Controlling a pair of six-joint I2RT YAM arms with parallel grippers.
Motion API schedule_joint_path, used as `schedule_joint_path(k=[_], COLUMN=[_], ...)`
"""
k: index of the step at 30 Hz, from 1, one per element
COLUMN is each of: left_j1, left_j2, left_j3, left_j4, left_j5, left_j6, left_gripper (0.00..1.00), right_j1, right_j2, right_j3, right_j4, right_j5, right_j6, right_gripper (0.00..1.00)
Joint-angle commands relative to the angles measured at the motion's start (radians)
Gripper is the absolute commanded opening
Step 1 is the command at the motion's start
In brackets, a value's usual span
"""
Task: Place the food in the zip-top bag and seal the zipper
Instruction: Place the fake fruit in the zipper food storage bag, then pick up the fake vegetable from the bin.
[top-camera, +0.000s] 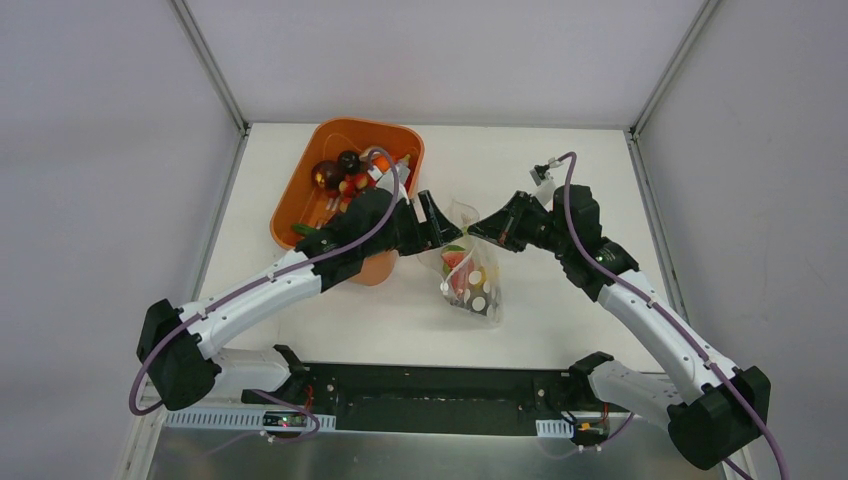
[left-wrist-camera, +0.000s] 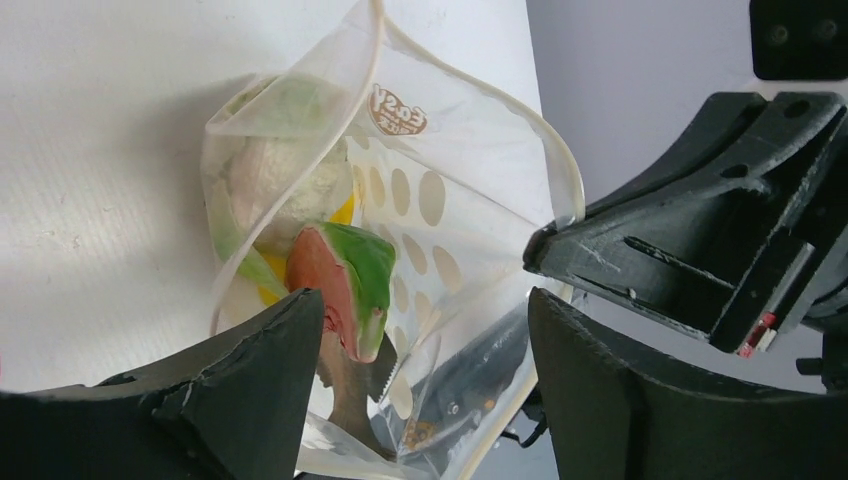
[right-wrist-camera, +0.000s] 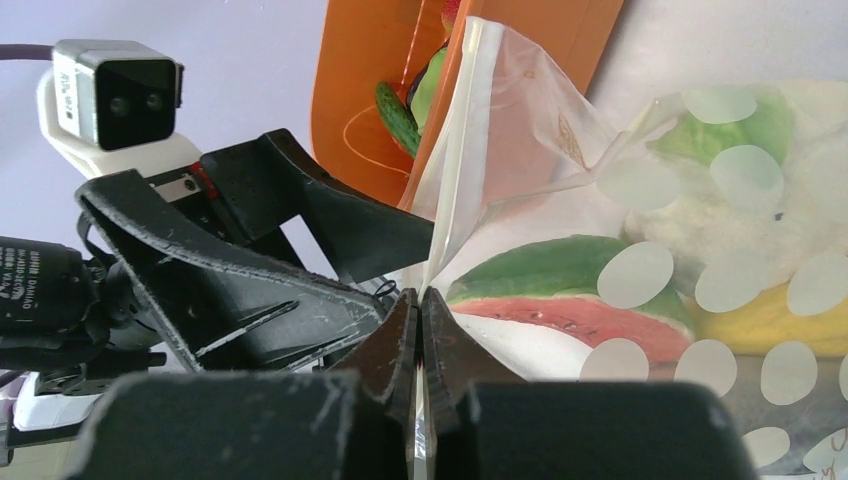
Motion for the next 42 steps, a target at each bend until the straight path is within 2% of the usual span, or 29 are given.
schedule_joint_path(k=[1,5,9,12,17,22,26,31,37,42], left_j1=[-0.012,-0.012,-0.012,-0.012,0.013,0.209,0.328,0.502,0.589,0.612], left_j2=[-0.011,-0.047,-0.093,-0.133,-0.162,-0.132,-0.070,0.033,0.201,0.303], left_j3=[0.066,0.104,0.146,0.164,0.207,0.243,0.293,0.297,0.369,0.418], left_j4=[-0.084,-0.158,-0.303,-0.390,-0.507,-0.517,-0.513,-0.423,-0.397,-0.366], left_j5=[0.022,0.004,-0.117,-0.238,-0.441,-0.407,-0.475,-0.399,-0.292,-0.326], left_j6=[0.097,0.186,0.303,0.370,0.501,0.539,0.559,0.496,0.458,0.421], left_gripper=[0.74,0.69,0.69,0.74,0.91,0.99,0.99,0.99,0.99,0.99], right_j1=[0.001,0.000,0.001,0.001,0.000,0.001,0.001,0.002,0.002,0.002], right_j2=[-0.019,-0.021,-0.015,-0.011,0.000,0.012,0.015,0.007,-0.001,0.002], right_j3=[0.017,0.013,0.015,0.013,0.016,0.016,0.017,0.020,0.020,0.017], right_j4=[0.049,0.048,0.050,0.051,0.056,0.066,0.066,0.063,0.054,0.049], right_j5=[-0.004,0.002,-0.003,-0.005,-0.010,-0.021,-0.022,-0.031,-0.026,-0.022], right_j6=[0.000,-0.001,0.000,0.002,0.007,0.016,0.018,0.006,-0.005,-0.009], right_gripper=[0.00,0.00,0.00,0.00,0.00,0.00,0.00,0.00,0.00,0.00])
